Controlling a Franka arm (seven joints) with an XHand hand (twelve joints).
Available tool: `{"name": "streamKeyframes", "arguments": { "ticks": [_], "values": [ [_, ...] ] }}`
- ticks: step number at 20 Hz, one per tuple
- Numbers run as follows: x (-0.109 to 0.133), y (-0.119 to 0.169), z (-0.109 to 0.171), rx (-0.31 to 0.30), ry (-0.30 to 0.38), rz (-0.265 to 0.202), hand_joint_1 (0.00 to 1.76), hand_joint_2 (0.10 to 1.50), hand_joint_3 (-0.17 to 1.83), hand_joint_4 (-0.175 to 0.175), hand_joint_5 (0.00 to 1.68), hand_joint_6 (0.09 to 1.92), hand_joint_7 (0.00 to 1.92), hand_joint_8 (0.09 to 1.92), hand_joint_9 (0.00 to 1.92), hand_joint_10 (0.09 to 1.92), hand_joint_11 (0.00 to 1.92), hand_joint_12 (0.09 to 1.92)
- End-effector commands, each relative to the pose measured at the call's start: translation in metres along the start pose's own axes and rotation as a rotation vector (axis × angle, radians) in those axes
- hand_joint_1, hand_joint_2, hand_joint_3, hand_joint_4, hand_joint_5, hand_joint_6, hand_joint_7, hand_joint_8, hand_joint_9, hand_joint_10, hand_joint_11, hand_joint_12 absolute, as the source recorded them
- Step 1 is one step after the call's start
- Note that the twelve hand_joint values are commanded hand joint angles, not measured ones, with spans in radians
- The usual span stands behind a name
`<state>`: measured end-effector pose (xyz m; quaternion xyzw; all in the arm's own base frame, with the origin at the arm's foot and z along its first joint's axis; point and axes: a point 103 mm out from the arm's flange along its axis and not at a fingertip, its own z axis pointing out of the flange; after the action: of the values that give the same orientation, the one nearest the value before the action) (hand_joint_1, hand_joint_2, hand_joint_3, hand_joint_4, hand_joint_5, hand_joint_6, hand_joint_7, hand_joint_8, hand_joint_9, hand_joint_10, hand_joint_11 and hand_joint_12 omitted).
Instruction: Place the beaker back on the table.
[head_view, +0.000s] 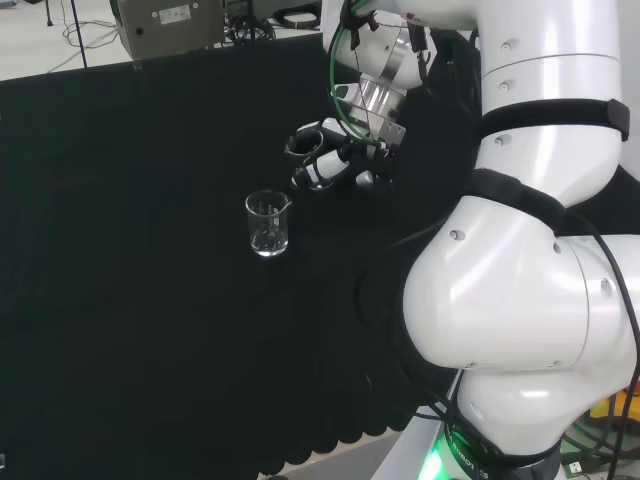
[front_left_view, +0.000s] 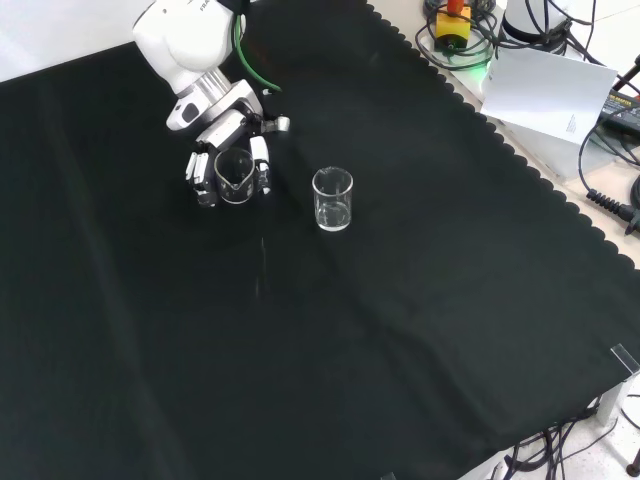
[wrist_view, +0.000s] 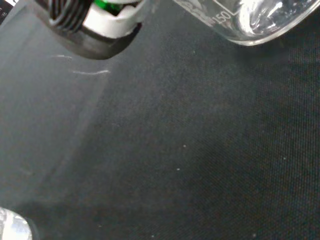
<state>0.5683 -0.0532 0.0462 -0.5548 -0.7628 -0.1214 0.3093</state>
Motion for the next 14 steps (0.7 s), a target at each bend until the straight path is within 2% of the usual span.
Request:
{"name": "streamKeyframes", "arguments": {
  "ticks": [1,4,8,13,14],
  "values": [
    [0.005,-0.006,-0.005,0.000,0.022,0.001,0.86,0.98,-0.09,0.016,0.53,0.59,0.57,0.58,0.90,0.09,0.42,1.27],
    [0.003,-0.008,-0.004,0.009,0.030,0.028,0.84,0.97,-0.14,0.002,0.47,0.52,0.53,0.60,0.87,0.09,0.38,1.29],
    [-0.002,-0.008,0.006,0.046,0.075,0.052,0.79,0.96,-0.17,-0.010,0.43,0.42,0.45,0.61,0.79,0.09,0.29,1.32],
    [-0.008,-0.008,0.013,0.071,0.115,0.061,0.70,0.96,-0.17,-0.006,0.32,0.21,0.15,0.57,0.53,0.09,0.08,1.36],
    [-0.008,-0.008,0.013,0.080,0.119,0.061,0.68,0.96,-0.17,-0.001,0.26,0.17,0.09,0.50,0.46,0.09,0.05,1.34]
  ]
}}
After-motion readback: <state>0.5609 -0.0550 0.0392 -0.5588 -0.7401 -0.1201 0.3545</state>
